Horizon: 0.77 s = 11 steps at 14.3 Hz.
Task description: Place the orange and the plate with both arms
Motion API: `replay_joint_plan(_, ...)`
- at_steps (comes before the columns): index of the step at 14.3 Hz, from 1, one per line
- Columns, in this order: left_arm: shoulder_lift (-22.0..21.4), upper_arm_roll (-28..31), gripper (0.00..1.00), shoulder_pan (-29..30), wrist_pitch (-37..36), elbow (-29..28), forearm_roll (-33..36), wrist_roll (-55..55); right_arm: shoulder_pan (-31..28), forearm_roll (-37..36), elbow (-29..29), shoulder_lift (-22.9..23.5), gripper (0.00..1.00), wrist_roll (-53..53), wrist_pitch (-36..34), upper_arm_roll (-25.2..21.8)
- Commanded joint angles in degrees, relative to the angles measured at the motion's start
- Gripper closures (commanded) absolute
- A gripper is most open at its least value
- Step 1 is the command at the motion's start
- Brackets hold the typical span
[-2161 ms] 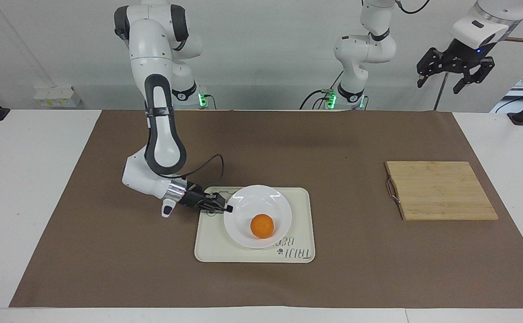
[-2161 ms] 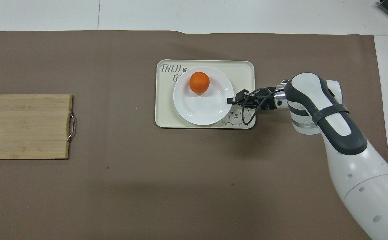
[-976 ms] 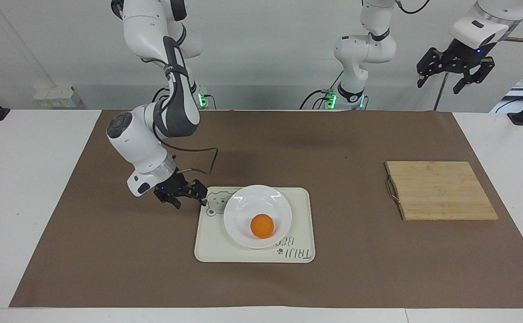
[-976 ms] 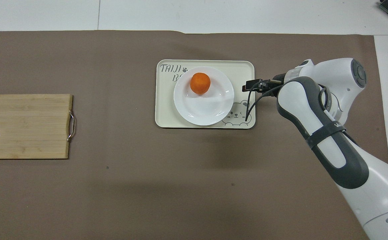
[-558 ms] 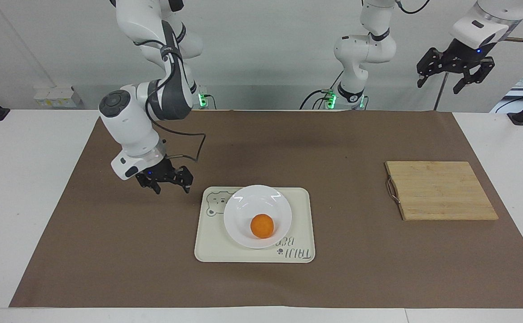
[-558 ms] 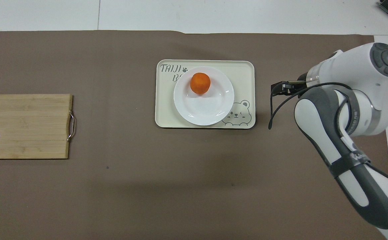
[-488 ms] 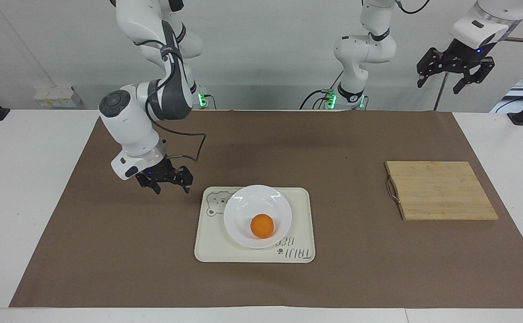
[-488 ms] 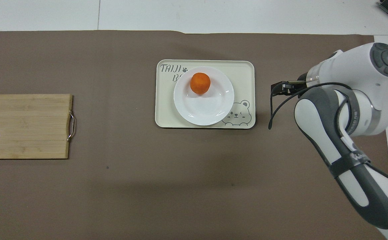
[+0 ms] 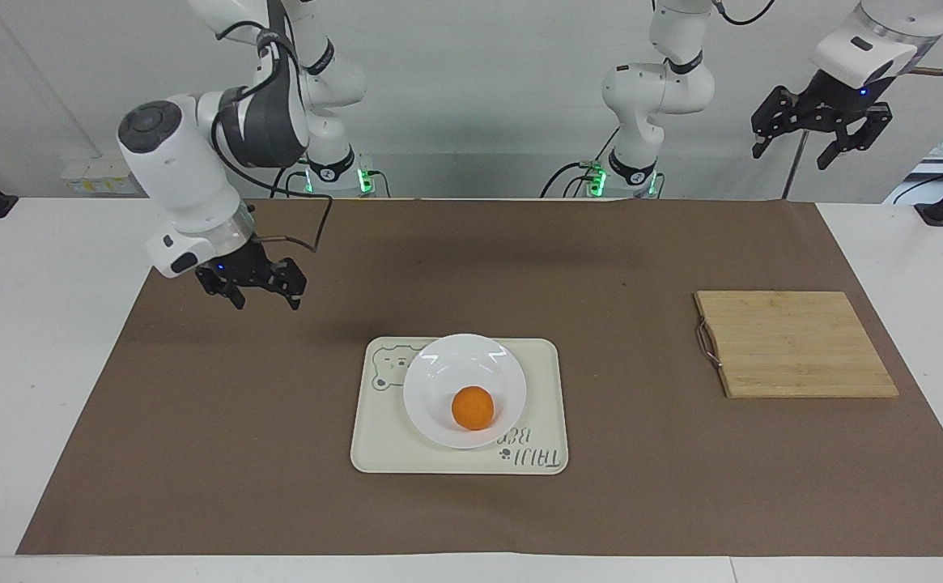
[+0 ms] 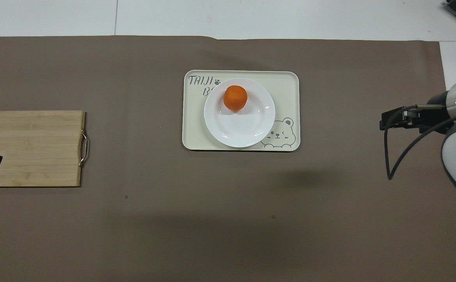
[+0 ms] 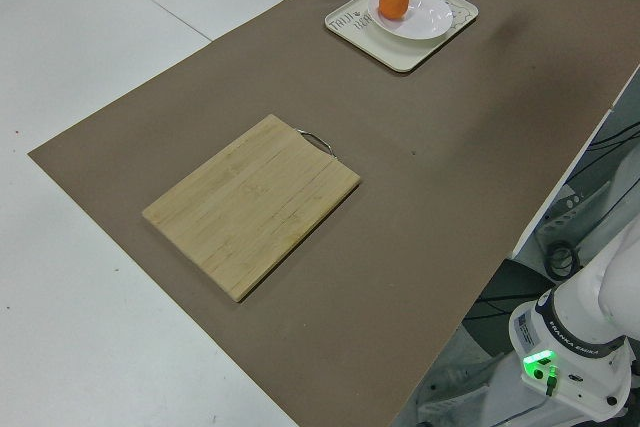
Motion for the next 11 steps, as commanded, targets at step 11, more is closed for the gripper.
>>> replay_joint_plan(11, -1.19, 0.05, 0.0, 0.5, 4.21, -1.72, 0.68, 0.28, -1.06, -2.13, 8.29, -5.52, 0.0, -0.27, -16.44, -0.22)
